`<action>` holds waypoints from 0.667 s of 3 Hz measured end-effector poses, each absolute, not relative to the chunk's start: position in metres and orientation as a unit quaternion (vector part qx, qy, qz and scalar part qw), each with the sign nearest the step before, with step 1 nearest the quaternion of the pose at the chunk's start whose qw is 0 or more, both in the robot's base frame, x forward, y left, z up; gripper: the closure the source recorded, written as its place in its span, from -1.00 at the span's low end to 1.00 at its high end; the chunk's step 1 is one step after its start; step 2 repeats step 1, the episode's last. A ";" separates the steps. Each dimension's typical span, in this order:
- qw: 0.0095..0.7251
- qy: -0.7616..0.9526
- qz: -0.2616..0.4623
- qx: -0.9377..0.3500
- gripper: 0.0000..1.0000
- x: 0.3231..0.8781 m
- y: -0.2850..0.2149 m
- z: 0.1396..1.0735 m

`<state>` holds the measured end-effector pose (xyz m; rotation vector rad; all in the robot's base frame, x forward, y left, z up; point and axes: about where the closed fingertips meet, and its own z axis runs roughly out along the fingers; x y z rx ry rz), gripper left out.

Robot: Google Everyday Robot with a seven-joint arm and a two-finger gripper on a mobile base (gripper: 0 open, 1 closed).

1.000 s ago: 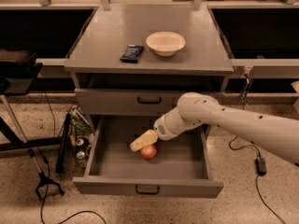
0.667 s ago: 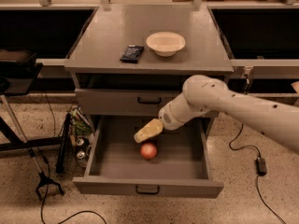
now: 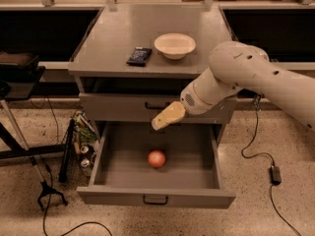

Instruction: Place apple into middle drawer

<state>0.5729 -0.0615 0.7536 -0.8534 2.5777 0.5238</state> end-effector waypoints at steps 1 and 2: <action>0.187 0.916 0.186 -0.303 -1.00 0.573 -0.061 0.754; 0.187 0.916 0.186 -0.303 -1.00 0.573 -0.061 0.754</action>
Offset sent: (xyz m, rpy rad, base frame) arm 0.0000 0.0000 0.0000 0.0000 0.0000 0.0000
